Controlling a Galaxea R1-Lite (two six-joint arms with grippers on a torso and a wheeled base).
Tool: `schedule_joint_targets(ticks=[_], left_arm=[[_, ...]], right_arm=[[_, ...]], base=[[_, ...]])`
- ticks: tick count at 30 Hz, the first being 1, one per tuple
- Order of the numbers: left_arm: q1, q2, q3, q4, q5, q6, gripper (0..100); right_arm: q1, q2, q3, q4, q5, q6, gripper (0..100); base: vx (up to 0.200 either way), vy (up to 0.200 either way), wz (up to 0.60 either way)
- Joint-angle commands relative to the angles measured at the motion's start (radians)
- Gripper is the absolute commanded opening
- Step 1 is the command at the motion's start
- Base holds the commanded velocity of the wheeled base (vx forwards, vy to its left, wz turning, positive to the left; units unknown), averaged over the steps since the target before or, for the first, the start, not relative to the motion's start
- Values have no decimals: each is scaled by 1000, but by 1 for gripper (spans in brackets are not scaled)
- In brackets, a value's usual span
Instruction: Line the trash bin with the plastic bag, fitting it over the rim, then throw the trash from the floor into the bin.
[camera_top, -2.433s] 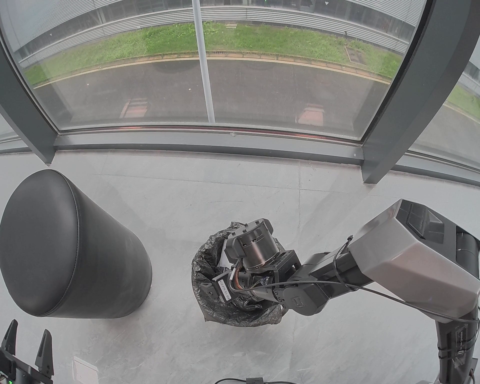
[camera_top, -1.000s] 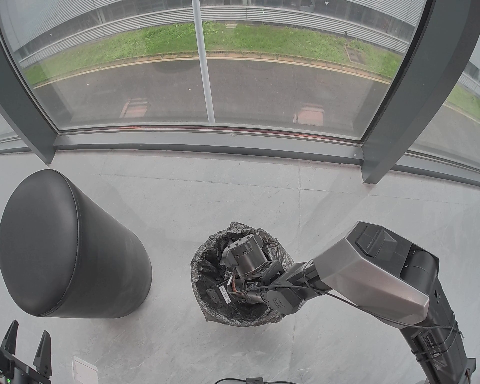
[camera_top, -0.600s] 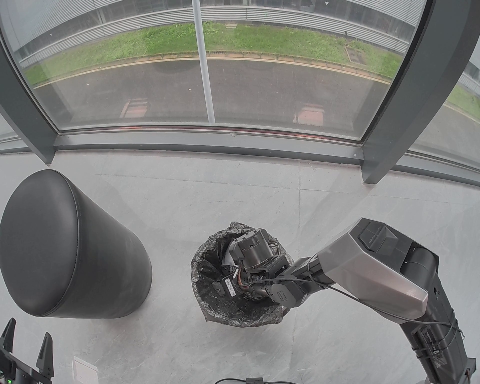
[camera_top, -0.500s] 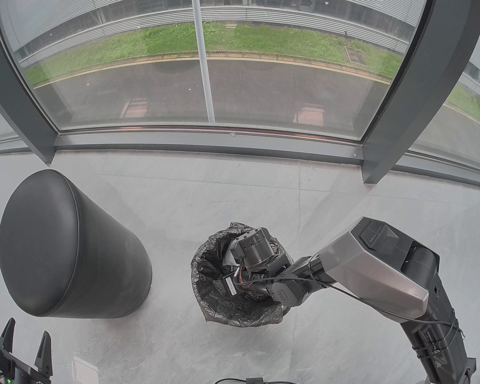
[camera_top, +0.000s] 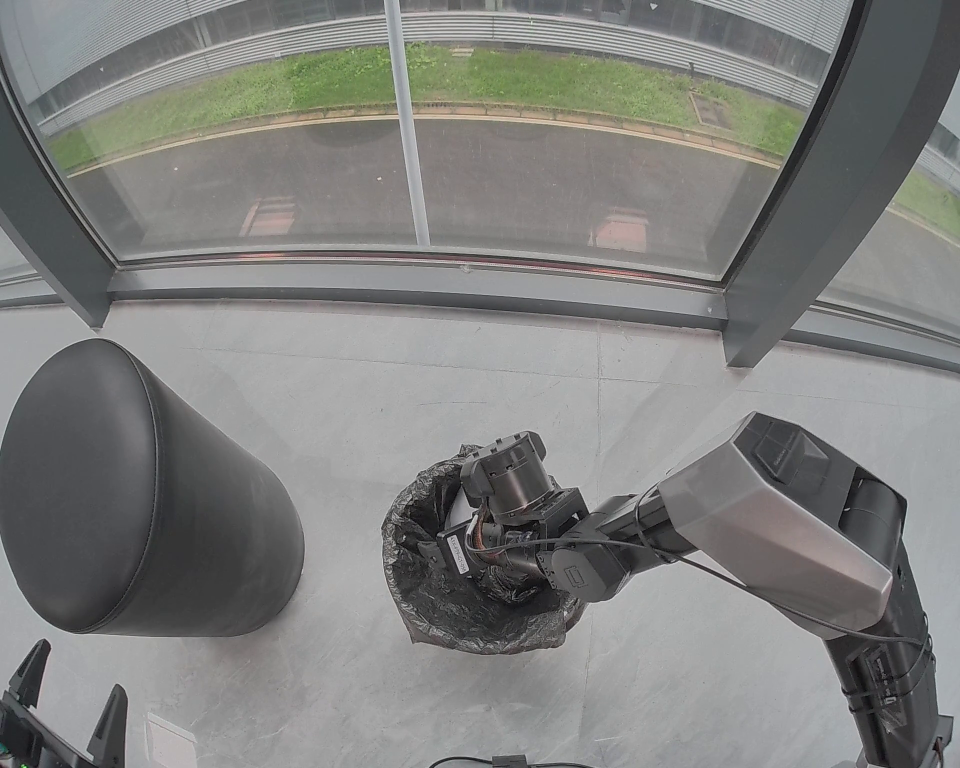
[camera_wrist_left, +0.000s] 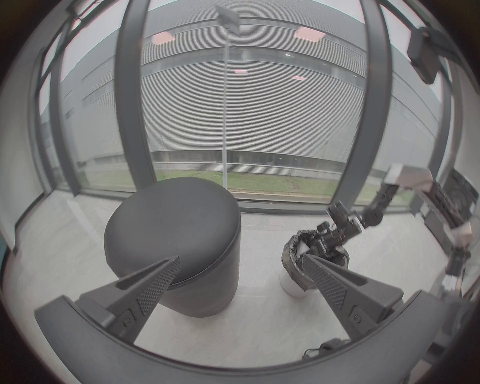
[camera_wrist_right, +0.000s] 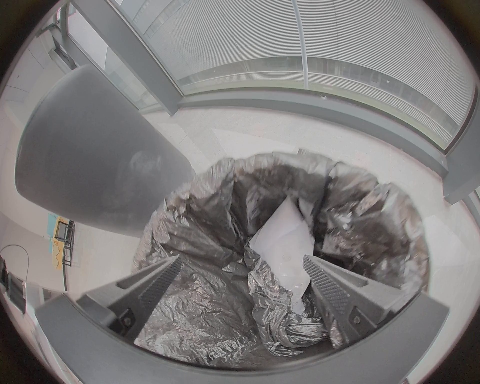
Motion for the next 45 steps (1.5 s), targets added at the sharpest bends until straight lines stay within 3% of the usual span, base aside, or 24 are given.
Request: schedule_joint_targets(ticks=[1, 3, 6, 18, 26, 34, 41, 43, 45], left_arm=[[4, 1, 16, 68, -50, 58, 100], [4, 1, 4, 113, -44, 18, 100], [4, 1, 13, 78, -22, -11, 100], [4, 0, 18, 70, -19, 6, 100], [4, 0, 16, 70, -19, 5, 100], [4, 1, 18, 70, -19, 5, 100], [4, 0, 18, 70, -18, 5, 100], [7, -2, 18, 68, -19, 5, 100], [13, -6, 18, 68, -19, 5, 100]], right_arm=[[1, -103, 15, 4, -1, 8, 100], [1, -141, 34, 1, -1, 13, 100], [0, -209, 71, -1, 1, 13, 100], [0, -552, 179, -3, -4, 11, 100], [-5, -764, 267, -6, -97, 6, 100], [-8, -1009, 374, -4, -108, -4, 100], [-8, -1201, 491, 16, -206, -46, 100], [-28, -1310, 600, 16, -277, -104, 100], [-45, -1344, 633, 19, -298, -116, 100]], base=[[0, 0, 0], [0, 0, 0], [0, 0, 0], [0, 0, 0], [0, 0, 0], [0, 0, 0], [0, 0, 0], [0, 0, 0], [0, 0, 0]])
